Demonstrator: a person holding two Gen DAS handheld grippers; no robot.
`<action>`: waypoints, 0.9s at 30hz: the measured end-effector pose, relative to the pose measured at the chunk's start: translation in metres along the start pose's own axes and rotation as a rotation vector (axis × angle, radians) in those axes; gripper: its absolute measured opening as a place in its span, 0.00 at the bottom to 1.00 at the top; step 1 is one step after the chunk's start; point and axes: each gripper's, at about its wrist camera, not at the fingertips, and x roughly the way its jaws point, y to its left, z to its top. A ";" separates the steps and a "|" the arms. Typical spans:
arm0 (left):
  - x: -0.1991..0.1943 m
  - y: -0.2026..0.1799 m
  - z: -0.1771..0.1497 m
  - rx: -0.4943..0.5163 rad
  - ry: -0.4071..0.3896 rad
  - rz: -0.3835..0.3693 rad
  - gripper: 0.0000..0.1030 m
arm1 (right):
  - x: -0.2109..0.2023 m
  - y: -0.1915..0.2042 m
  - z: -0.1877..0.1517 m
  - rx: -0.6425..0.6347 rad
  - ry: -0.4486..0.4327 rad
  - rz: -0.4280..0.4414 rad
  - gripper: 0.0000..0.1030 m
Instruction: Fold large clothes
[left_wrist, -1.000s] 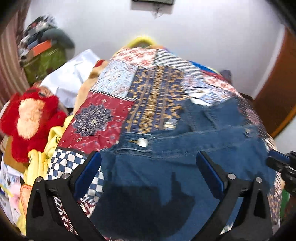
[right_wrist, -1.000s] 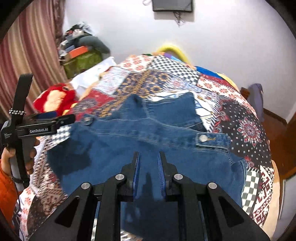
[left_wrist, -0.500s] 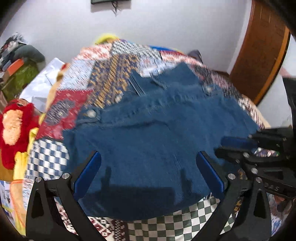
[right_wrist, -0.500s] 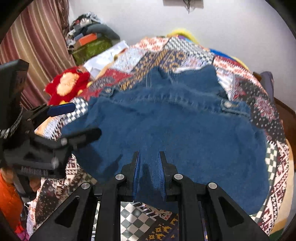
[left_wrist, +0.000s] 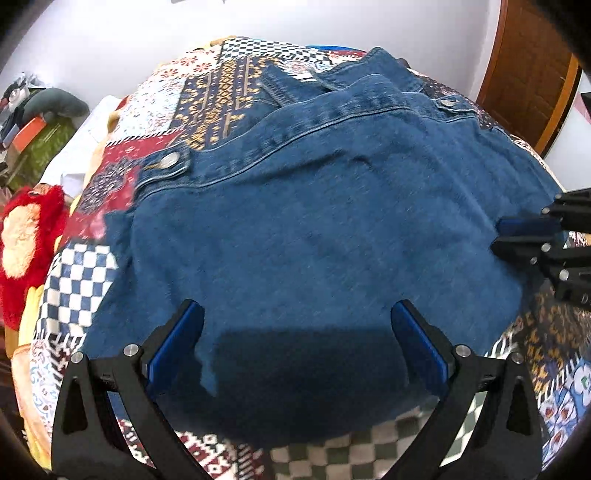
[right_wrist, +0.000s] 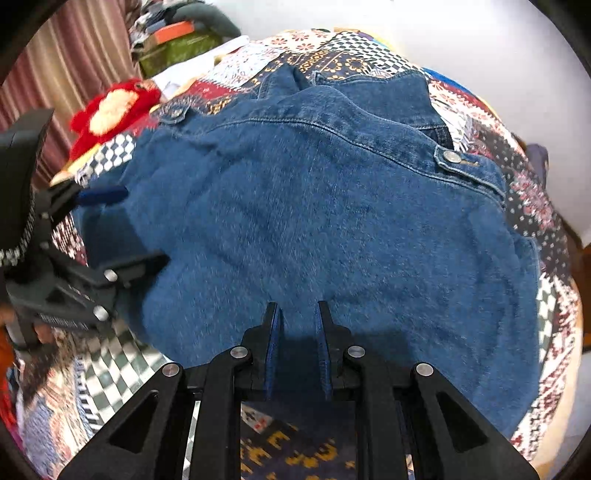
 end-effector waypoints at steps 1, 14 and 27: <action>-0.002 0.005 -0.003 -0.005 0.000 0.007 1.00 | -0.002 0.001 -0.002 -0.015 0.003 -0.031 0.14; -0.014 0.064 -0.052 -0.217 0.015 0.146 1.00 | -0.034 -0.054 -0.036 0.126 -0.009 -0.080 0.14; -0.041 0.116 -0.111 -0.431 0.052 0.230 1.00 | -0.059 -0.119 -0.084 0.284 0.033 -0.242 0.15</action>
